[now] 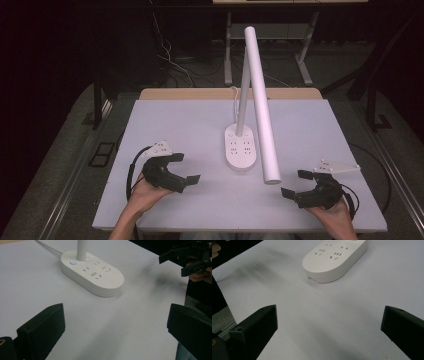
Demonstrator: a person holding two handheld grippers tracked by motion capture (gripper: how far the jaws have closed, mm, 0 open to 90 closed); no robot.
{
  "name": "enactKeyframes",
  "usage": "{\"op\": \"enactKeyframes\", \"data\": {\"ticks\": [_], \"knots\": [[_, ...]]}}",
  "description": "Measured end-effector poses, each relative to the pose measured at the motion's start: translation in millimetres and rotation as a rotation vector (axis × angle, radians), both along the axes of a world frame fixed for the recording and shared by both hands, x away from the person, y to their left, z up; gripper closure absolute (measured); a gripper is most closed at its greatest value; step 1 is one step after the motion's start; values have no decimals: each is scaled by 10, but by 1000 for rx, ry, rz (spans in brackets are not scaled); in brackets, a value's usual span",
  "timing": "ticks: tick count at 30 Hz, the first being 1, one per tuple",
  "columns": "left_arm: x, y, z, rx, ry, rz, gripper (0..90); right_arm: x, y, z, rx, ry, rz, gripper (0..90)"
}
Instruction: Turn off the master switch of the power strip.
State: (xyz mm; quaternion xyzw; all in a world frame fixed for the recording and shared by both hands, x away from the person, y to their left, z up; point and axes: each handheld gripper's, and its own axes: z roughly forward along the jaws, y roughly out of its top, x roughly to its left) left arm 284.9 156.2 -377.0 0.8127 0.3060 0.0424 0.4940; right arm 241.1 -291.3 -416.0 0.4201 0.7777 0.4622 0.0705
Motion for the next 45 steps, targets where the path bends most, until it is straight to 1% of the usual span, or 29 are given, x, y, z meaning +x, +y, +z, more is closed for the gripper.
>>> {"op": "enactKeyframes", "data": {"ticks": [4, 6, 14, 16, 19, 23, 28, 29, 30, 35, 36, 37, 38, 41, 44, 45], "knots": [[38, -19, 18, -1, 0, -4, 8, 1, -1, 0, 0, -2, -2, 0], [56, -29, 24, 8, 4, -8, 8, 0, -3, -1, -1, -2, -1, 0], [144, -78, 57, 16, 3, -18, 15, -1, -6, -5, 0, -2, -4, 0], [171, -89, 69, 14, -3, -19, 18, 0, -5, -6, 1, -1, -2, 0], [221, -112, 82, -1, -2, -14, 24, 0, -2, -5, 1, 2, -2, 0], [299, -156, 111, 0, -3, -23, 24, -6, -3, 0, -1, -2, 4, 0], [388, -217, 166, 11, 2, -33, 25, -7, -4, 1, -1, -2, 4, 0], [405, -226, 176, 16, 4, -35, 24, -13, -4, 3, 2, 7, 2, 0], [440, -240, 190, 23, 3, -37, 25, -10, -7, 2, 1, 1, 2, 0], [504, -251, 210, 37, 10, -39, 25, -9, -18, 1, 0, -1, 2, 0], [515, -255, 212, 36, 10, -40, 25, -9, -20, 1, 2, -2, 0, 0], [527, -259, 215, 37, 10, -41, 25, -17, -22, 5, 5, 6, -2, 0], [538, -264, 217, 35, 12, -39, 25, -13, -24, 2, 4, -1, 0, 0], [578, -279, 222, 39, 15, -40, 26, -11, -26, 0, 2, 0, 0, 0], [630, -298, 239, 50, 18, -47, 27, -14, -24, -1, 2, 7, 0, 0], [649, -300, 248, 58, 20, -54, 28, -10, -26, -4, 0, 1, 1, 0]]}}
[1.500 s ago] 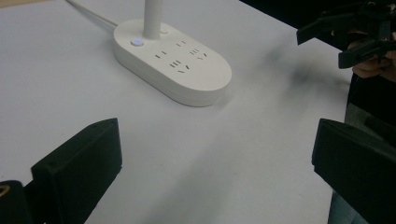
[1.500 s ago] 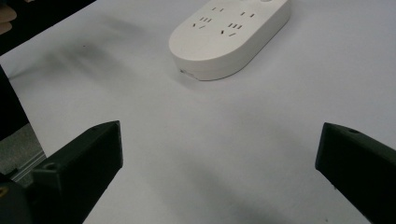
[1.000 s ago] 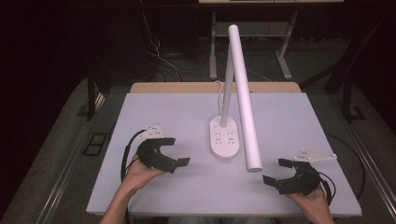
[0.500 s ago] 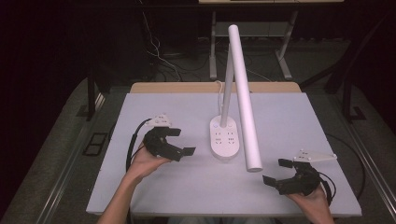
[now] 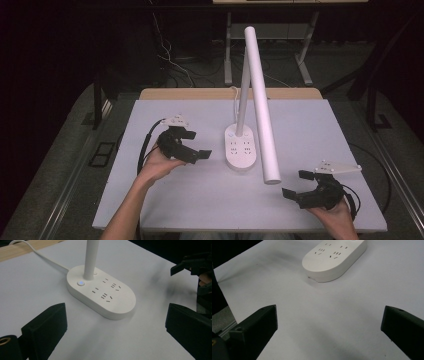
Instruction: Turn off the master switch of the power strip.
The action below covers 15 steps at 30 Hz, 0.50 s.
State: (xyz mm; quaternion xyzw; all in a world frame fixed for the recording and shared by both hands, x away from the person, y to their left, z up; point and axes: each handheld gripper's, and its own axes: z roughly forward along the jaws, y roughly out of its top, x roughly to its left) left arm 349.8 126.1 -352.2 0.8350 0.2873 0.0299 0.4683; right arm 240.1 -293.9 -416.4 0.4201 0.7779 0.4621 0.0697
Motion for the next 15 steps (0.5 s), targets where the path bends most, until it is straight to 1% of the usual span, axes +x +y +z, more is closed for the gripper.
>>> {"op": "enactKeyframes", "data": {"ticks": [2, 5, 7, 15], "knots": [[30, -18, 11, -3, 1, 2, 28, -2, 0, 1, 1, 3, -1, 0], [82, -31, 38, 4, 3, -6, 29, -3, -2, -1, 3, 5, -3, 0], [113, -43, 49, -3, 4, 1, 30, 0, -6, -3, 2, 3, -4, 0], [230, -84, 81, 6, 11, 2, 32, 0, -19, -1, 5, 4, -4, 0]]}}
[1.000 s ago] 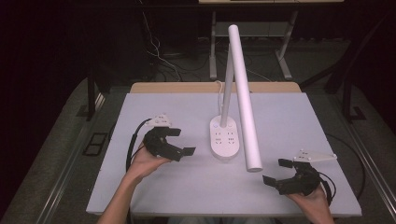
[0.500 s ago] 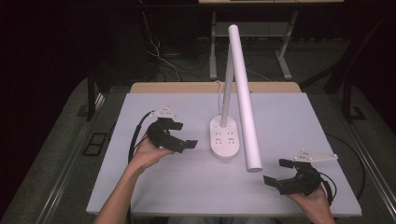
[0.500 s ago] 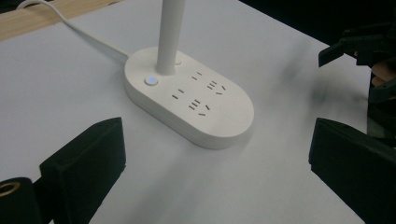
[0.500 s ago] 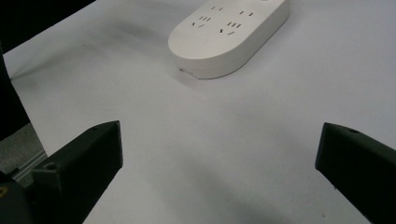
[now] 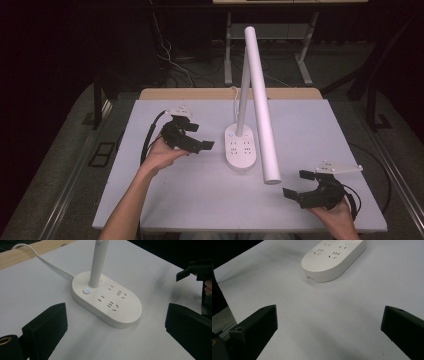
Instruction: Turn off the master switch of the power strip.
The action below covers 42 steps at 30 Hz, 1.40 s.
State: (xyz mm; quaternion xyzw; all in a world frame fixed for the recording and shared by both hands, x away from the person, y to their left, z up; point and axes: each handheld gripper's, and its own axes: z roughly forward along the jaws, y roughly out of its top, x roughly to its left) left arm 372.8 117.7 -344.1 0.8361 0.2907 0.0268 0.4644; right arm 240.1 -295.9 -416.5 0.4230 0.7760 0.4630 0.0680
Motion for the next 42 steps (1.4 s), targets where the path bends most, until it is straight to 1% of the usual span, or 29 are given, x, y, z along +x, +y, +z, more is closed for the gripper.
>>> {"op": "enactKeyframes", "data": {"ticks": [7, 9, 12, 16, 25, 28, 32, 35, 40, 42], "knots": [[116, -27, 6, 15, 9, 1, 36, 0, -2, -2, 0, -2, 0, 0], [146, -40, 12, 11, 13, 8, 36, 2, -4, -4, 1, -4, -1, 0], [198, -53, 20, 24, 11, 5, 36, 1, -6, -3, 1, -2, -2, 0], [249, -91, 31, 19, 14, 9, 37, 0, -10, -3, 1, -1, -3, 0], [359, -193, 44, 32, 13, 2, 44, 2, -18, -3, 0, 1, 1, 0], [404, -229, 41, 47, 9, -1, 51, 6, -17, -6, -1, 0, 0, 0], [447, -285, 40, 53, 14, -1, 54, 5, -17, -5, -1, 0, 0, 0], [477, -323, 31, 49, 11, 0, 59, 5, -19, -6, -1, 1, 1, 0], [525, -372, 1, 61, 11, 3, 68, 5, -27, -5, -1, 0, -1, 1], [545, -382, -23, 54, 11, 13, 73, 7, -33, -6, -2, -1, -1, 0]]}}
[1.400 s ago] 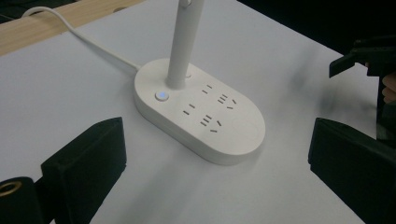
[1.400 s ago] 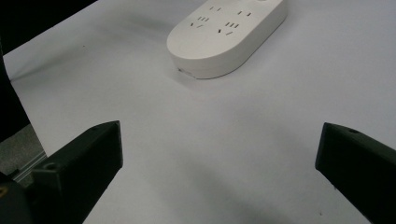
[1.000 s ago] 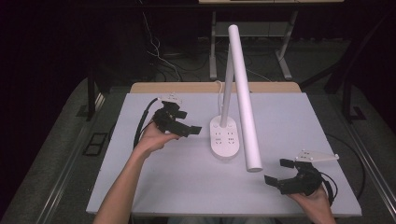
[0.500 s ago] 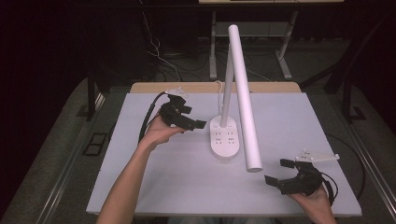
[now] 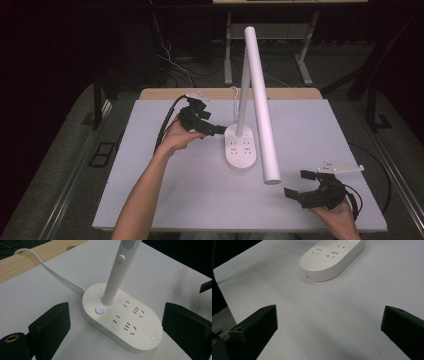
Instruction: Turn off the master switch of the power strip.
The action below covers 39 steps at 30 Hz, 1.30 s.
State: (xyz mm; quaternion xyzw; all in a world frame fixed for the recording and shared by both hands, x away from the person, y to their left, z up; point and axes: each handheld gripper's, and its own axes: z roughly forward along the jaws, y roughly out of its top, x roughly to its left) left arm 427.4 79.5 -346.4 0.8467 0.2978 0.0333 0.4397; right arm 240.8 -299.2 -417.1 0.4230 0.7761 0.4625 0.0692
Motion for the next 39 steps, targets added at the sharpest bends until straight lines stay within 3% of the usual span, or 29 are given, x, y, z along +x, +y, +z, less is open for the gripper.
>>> {"op": "enactKeyframes", "data": {"ticks": [5, 15, 23, 28, 32, 39], "knots": [[65, -9, -59, -4, 7, 14, 105, 2, -5, 0, 0, 2, -1, 0], [152, -7, -158, -21, 63, 35, 166, 2, -3, -1, 0, 7, -4, 1], [211, -28, -235, -56, 78, 59, 217, 2, -9, -4, -1, 7, -2, 1], [242, -45, -282, -79, 80, 75, 279, 3, -15, -3, -6, 8, -4, 1], [247, -92, -311, -104, 87, 104, 382, 6, -24, -5, -8, 10, -11, 1], [271, -173, -404, -105, 105, 89, 523, 8, -31, -7, -8, 4, -7, 1]]}}
